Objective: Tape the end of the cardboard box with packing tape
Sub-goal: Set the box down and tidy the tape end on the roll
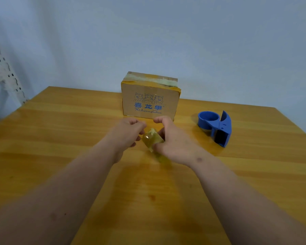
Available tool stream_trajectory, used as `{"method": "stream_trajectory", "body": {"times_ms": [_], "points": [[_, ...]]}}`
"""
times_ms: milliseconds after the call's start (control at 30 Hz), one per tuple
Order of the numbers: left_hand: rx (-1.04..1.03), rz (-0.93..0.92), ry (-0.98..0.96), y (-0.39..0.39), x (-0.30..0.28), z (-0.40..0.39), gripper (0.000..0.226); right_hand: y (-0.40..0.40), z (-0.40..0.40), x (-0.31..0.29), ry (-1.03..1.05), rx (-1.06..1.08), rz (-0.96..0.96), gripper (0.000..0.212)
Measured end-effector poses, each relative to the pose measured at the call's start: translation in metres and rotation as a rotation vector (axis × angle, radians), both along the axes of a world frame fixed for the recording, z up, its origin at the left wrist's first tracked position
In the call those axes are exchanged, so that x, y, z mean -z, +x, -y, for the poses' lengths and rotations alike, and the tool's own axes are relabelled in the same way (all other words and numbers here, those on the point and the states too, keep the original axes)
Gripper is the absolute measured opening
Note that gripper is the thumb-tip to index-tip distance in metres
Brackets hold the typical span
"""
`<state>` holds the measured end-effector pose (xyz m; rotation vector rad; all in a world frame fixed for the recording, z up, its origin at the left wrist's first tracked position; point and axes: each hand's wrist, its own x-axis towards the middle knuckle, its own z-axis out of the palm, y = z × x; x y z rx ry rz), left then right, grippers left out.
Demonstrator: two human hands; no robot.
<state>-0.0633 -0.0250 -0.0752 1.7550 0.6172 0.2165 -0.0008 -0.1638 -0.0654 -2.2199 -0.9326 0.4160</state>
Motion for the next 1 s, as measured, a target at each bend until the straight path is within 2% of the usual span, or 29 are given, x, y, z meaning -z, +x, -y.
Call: {"method": "stream_trajectory", "body": {"times_ms": [200, 333, 467, 567, 633, 800, 867, 1000], "points": [[-0.005, 0.046, 0.138, 0.013, 0.009, -0.009, 0.034, 0.016, -0.016, 0.014, -0.19, -0.124, 0.53, 0.069], [0.01, 0.022, 0.137, 0.026, 0.02, -0.015, 0.033, 0.038, -0.026, 0.026, -0.294, -0.116, 0.691, 0.071], [0.073, -0.048, 0.185, 0.045, 0.035, -0.021, 0.039, 0.06, -0.028, 0.042, -0.346, -0.129, 0.748, 0.063], [0.102, -0.095, 0.196, 0.054, 0.046, -0.024, 0.04, 0.072, -0.026, 0.054, -0.363, -0.147, 0.736, 0.06], [0.093, -0.108, 0.181, 0.057, 0.05, -0.024, 0.038, 0.076, -0.02, 0.056, -0.328, -0.126, 0.653, 0.06], [0.02, -0.063, 0.2, 0.055, 0.052, -0.021, 0.036, 0.083, 0.019, 0.05, -0.167, 0.295, 0.34, 0.048], [-0.034, -0.047, 0.225, 0.051, 0.05, -0.019, 0.035, 0.084, 0.036, 0.051, -0.255, 0.379, 0.286, 0.043], [-0.048, -0.048, 0.257, 0.043, 0.045, -0.01, 0.034, 0.071, 0.054, 0.052, -0.572, 0.326, 0.142, 0.039]]}}
